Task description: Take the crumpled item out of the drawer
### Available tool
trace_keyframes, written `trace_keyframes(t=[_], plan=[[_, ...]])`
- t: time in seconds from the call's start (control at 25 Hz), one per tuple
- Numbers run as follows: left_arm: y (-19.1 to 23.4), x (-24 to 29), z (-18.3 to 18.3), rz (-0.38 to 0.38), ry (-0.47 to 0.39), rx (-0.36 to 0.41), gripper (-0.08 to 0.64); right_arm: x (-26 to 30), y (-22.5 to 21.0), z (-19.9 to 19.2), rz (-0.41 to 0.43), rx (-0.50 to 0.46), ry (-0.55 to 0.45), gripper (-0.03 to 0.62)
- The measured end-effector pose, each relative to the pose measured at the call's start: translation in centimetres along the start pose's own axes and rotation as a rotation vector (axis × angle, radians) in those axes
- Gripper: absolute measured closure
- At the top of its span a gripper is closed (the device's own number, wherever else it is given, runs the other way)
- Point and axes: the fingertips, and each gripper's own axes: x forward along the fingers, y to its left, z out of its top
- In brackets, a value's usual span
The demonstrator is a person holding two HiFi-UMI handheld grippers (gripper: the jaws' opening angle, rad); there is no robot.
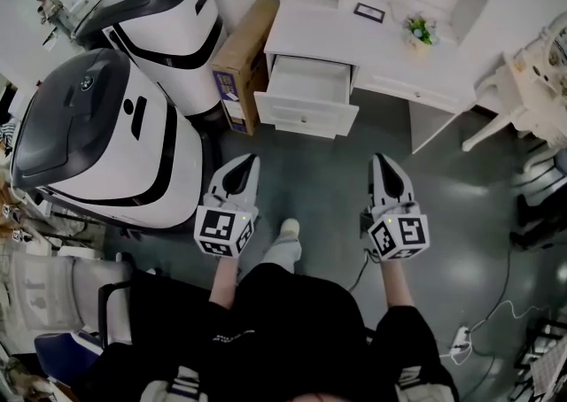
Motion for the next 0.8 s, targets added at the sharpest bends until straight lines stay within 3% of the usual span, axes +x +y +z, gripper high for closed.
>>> trace_keyframes(t=[0.4,0.8], plan=[[5.8,9.4,1.3,-0.046,-0.013,-0.027,0.562,10.6,-1.9,-0.7,0.035,-0.011,0.064,0.6],[9.4,14.0,-0.9,-0.054,0.033,-0.058,0.562,16.4,-3.9,-2.8,0.013,0.004,0.103,0.6]])
